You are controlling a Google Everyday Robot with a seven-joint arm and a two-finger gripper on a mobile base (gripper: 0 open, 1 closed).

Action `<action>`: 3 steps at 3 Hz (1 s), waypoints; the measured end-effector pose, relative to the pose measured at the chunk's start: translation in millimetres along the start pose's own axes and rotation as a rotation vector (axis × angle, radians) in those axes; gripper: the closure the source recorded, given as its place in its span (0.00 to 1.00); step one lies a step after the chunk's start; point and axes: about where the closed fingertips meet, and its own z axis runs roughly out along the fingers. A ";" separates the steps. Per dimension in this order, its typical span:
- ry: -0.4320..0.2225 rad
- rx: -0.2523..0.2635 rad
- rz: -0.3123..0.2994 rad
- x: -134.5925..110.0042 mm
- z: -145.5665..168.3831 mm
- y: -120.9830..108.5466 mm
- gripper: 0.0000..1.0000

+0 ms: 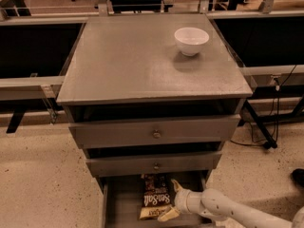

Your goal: Pick brown chip bag from bottom drawer and place on counter

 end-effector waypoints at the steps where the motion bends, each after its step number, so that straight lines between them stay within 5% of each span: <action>1: 0.007 -0.014 0.033 16.8 32.0 -5.1 0.00; 3: 0.010 0.027 0.076 45.7 89.9 -21.1 0.00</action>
Offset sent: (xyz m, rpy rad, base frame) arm 0.0430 0.0153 -0.0941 -0.0643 0.0031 -0.0774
